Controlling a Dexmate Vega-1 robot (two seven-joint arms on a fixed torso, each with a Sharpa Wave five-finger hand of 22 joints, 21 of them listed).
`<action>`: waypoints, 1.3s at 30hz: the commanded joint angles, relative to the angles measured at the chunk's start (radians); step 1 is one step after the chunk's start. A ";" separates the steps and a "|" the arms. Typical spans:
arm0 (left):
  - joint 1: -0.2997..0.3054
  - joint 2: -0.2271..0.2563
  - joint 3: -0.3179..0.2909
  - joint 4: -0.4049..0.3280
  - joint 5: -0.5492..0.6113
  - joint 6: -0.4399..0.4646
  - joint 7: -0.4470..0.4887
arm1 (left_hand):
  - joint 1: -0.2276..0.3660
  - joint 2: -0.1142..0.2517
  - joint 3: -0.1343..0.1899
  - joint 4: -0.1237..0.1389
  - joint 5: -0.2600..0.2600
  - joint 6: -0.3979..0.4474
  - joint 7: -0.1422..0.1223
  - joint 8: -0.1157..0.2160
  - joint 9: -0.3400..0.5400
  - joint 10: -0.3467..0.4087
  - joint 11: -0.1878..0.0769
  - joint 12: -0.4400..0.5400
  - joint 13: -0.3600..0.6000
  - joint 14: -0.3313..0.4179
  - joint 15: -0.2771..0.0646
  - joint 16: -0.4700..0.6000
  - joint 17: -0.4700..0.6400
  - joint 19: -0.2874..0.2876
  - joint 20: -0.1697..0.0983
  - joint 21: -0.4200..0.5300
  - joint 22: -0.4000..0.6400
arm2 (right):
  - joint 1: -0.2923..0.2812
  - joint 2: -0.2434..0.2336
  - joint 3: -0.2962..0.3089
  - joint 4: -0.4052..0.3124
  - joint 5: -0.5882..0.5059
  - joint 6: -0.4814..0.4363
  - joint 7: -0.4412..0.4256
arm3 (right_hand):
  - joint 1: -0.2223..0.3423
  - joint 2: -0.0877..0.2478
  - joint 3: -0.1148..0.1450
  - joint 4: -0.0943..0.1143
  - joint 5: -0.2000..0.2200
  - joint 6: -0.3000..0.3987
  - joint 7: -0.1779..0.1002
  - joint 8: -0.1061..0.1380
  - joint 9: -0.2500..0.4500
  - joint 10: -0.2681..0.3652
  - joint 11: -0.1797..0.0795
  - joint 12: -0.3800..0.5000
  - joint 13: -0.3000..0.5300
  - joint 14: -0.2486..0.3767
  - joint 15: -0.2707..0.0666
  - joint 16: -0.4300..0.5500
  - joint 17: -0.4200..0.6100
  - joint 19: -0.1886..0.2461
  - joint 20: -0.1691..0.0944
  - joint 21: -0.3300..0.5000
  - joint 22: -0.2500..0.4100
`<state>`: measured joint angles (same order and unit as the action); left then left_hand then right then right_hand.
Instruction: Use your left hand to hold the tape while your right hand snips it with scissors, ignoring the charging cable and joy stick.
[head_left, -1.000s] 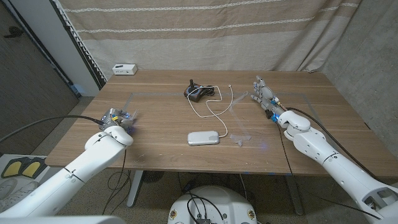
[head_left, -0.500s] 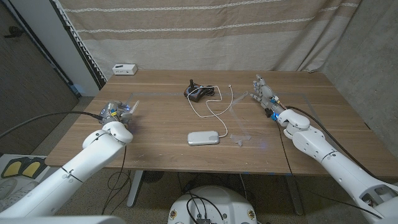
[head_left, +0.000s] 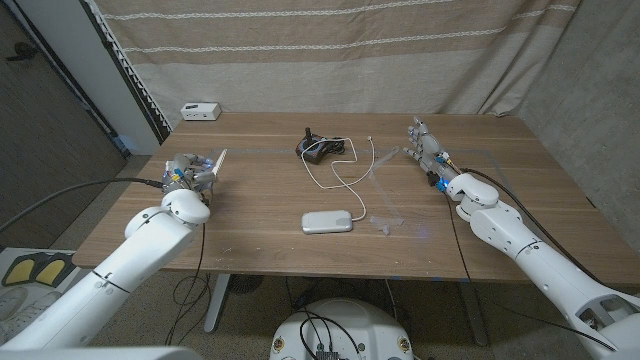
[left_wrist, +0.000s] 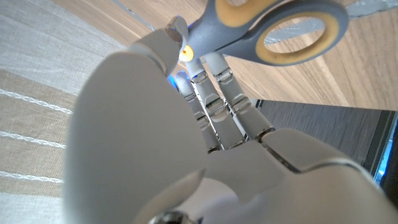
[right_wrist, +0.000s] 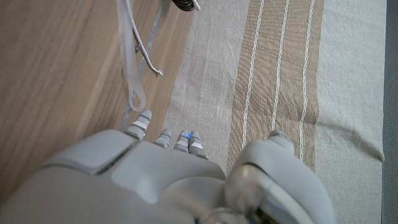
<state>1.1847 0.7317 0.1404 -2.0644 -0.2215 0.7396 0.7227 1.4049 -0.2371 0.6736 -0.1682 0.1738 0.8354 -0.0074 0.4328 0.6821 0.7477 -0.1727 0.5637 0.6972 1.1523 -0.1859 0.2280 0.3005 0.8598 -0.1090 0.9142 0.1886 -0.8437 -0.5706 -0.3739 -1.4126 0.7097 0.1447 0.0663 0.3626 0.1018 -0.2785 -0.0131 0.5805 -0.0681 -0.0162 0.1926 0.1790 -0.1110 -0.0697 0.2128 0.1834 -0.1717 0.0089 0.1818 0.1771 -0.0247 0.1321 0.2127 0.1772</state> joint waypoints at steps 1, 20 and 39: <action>0.050 -0.029 -0.084 0.000 -0.074 -0.131 -0.030 | 0.092 0.098 0.002 0.005 0.006 0.001 0.004 0.003 0.000 -0.001 0.002 -0.003 -0.003 0.031 -0.032 -0.001 0.003 -0.005 -0.114 0.008 0.002 | -0.012 0.002 0.000 -0.031 -0.012 0.006 -0.022 | 0.012 0.003 -0.004 -0.005 -0.001 -0.010 0.002 0.000 0.004 -0.006 0.000 -0.003 0.005 -0.040 0.000 0.005 0.001 0.004 -0.002 -0.003 0.000; 0.076 -0.054 -0.123 0.035 -0.146 -0.271 -0.059 | 0.090 0.105 0.010 0.007 0.008 -0.016 -0.011 -0.055 -0.065 0.015 0.002 -0.056 -0.077 0.046 -0.035 0.009 0.023 -0.020 -0.112 0.027 0.003 | -0.053 -0.013 0.006 -0.111 -0.022 -0.012 -0.080 | 0.018 0.007 -0.001 -0.007 -0.002 -0.008 0.002 0.001 0.004 -0.005 0.001 -0.003 0.005 -0.038 0.000 0.005 0.001 0.003 -0.006 -0.006 0.000; 0.083 -0.094 -0.133 0.053 -0.222 -0.368 -0.064 | 0.093 0.100 0.021 0.004 0.007 -0.227 0.040 -0.219 -0.180 0.075 -0.010 -0.040 -0.114 0.056 -0.034 0.002 0.038 -0.032 -0.113 0.049 -0.001 | -0.070 -0.024 0.018 -0.123 -0.022 0.009 -0.079 | 0.023 0.010 0.001 -0.009 -0.003 -0.005 0.002 0.002 0.004 -0.002 0.000 -0.002 0.005 -0.038 0.001 0.004 0.001 0.005 -0.008 -0.008 0.000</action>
<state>1.2617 0.6556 0.0164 -2.0164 -0.3945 0.4192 0.6695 1.4070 -0.2242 0.6813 -0.1698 0.1786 0.5345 -0.0016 0.2037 0.5072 0.8159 -0.1801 0.5181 0.5856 1.1567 -0.1815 0.2331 0.3220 0.8298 -0.1000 0.9558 0.1834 -0.9023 -0.5883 -0.3648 -1.5288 0.6844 0.1409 -0.0117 0.3715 0.1108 -0.2782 -0.0179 0.5806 -0.0680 -0.0162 0.1926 0.1790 -0.1109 -0.0697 0.2128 0.1834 -0.1717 0.0089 0.1818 0.1771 -0.0194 0.1268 0.2072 0.1771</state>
